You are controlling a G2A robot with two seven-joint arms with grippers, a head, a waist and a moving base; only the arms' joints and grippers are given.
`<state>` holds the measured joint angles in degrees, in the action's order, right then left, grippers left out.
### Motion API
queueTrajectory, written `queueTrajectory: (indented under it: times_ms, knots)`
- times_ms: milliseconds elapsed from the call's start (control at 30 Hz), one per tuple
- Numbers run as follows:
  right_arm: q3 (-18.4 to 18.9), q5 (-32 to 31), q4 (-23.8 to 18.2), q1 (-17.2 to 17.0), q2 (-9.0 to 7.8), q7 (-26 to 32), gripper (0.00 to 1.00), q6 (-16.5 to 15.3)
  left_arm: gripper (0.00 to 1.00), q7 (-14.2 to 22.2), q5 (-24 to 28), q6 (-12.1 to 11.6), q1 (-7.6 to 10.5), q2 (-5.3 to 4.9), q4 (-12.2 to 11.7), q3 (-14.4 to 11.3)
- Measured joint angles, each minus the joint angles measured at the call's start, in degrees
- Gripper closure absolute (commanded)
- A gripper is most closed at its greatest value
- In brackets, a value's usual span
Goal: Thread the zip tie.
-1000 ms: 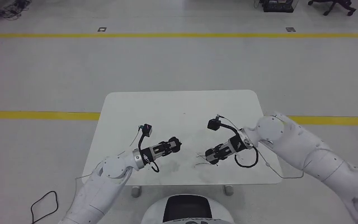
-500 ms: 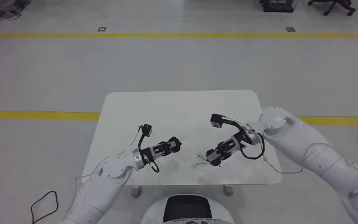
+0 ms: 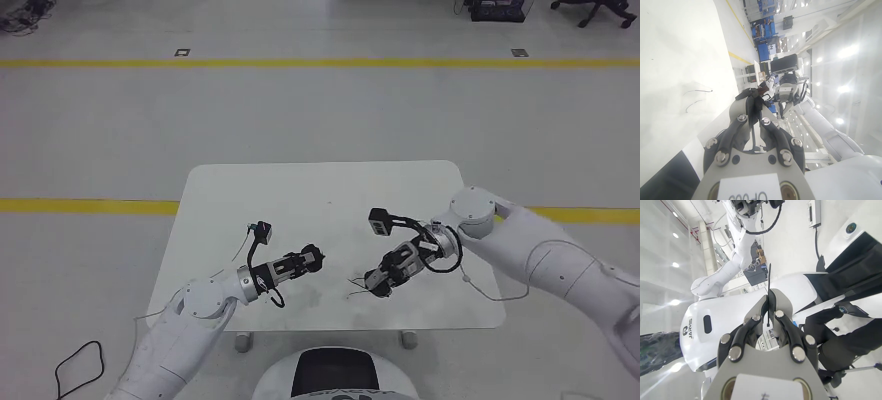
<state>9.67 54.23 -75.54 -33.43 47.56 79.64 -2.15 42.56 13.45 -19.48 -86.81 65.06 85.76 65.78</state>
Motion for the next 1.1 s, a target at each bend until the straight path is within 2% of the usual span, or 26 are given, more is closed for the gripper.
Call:
queueTrajectory:
  times_ms: [400, 467, 600, 833, 1000, 1100]
  knots:
    - [0.1, 0.0, -0.1, -0.1, -0.01, -0.1, 1.00, 0.1, 1.00, 0.0, 0.0, 0.0, 0.00, 0.00, 0.0, 0.0]
    - [0.6, 0.6, -0.4, -1.0, 0.03, -1.1, 1.00, 1.0, 1.00, 0.0, 0.0, 0.0, 0.00, 0.00, 0.0, 0.0]
    - [2.5, 3.5, 0.7, -2.0, -0.01, -0.2, 1.00, 4.2, 1.00, 0.0, 0.0, 0.0, 0.00, 0.00, 0.0, 0.0]
    - [3.6, 8.4, 2.3, -3.0, 0.89, 0.0, 1.00, 13.1, 1.00, 0.0, 0.0, 0.0, 0.00, 0.00, 0.0, 0.0]
    - [3.5, 8.8, 4.5, -3.0, 1.83, 0.0, 1.00, 16.1, 1.00, 0.0, 0.0, 0.0, 0.00, 0.00, 0.0, 0.0]
    - [3.5, 8.8, 6.0, -3.0, 2.59, 0.0, 1.00, 16.8, 1.00, 0.0, 0.0, 0.0, 0.00, 0.00, 0.0, 0.0]
